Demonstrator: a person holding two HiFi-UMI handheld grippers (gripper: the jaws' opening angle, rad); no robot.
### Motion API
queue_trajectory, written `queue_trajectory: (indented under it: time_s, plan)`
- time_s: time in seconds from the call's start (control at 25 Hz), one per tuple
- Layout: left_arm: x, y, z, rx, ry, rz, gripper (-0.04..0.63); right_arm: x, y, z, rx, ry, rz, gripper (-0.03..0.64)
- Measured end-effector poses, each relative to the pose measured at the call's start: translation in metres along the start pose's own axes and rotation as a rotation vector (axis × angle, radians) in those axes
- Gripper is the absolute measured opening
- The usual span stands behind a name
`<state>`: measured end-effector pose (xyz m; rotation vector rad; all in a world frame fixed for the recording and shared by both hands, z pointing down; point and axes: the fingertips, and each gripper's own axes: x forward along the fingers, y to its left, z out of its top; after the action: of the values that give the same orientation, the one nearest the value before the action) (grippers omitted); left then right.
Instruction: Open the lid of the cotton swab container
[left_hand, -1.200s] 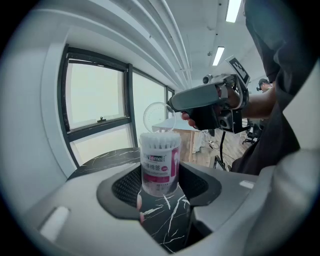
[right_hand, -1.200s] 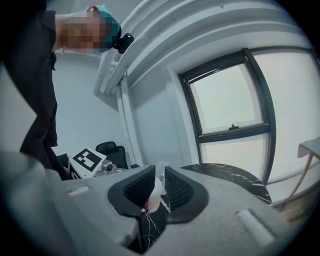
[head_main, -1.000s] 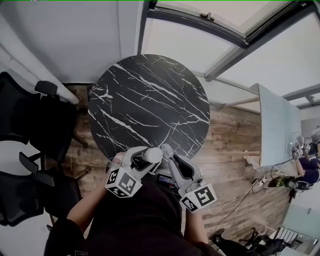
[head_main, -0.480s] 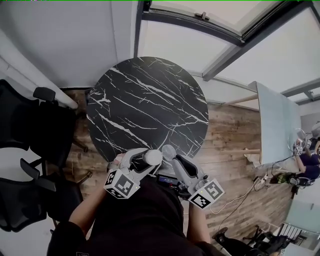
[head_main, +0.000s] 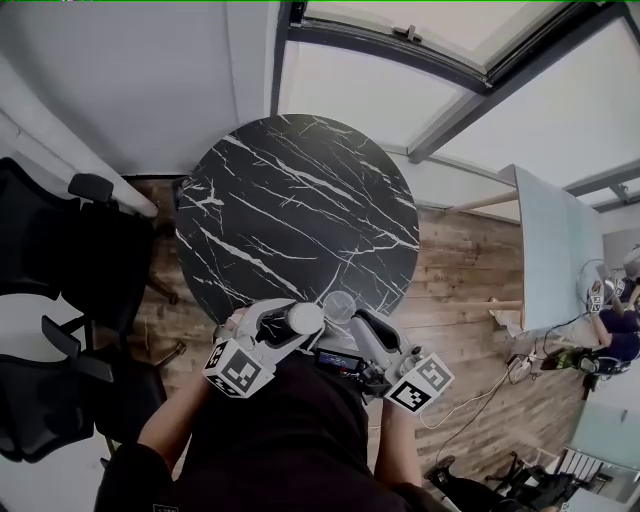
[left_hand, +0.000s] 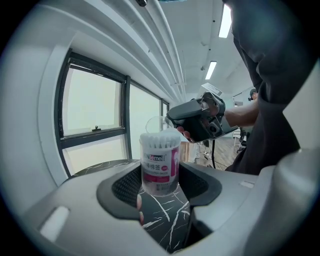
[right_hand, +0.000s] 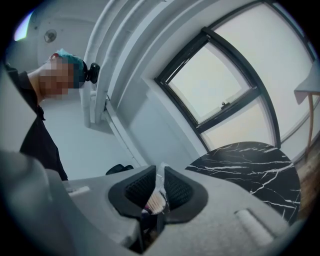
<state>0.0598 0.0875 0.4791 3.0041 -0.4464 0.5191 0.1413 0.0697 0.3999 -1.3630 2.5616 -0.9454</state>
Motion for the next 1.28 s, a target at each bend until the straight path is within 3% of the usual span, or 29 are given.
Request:
queue_trajectory:
  time_s: [0.04,0.08,0.24,0.8,0.96,1.28]
  plan:
    - [0.000,0.000,0.001,0.000,-0.003,-0.003,0.239,0.000,-0.001,0.001,-0.004,-0.002,-0.005,0.009]
    - [0.000,-0.001,0.001,0.001,-0.002,-0.006,0.239,-0.001,-0.001,0.001,-0.011,-0.005,-0.002,-0.002]
    - [0.003,-0.003,-0.004,0.003,0.015,-0.009,0.239,0.000,0.005,0.004,-0.045,-0.006,0.023,0.000]
    - [0.002,0.002,-0.007,-0.002,0.028,0.022,0.239,-0.002,0.007,0.014,-0.102,-0.043,-0.036,0.000]
    - [0.002,0.010,-0.003,-0.027,0.023,0.077,0.239,-0.007,0.000,0.027,-0.174,-0.096,-0.123,-0.002]
    - [-0.008,0.035,0.018,-0.111,-0.028,0.211,0.239,-0.017,-0.031,0.033,-0.253,-0.126,-0.411,-0.002]
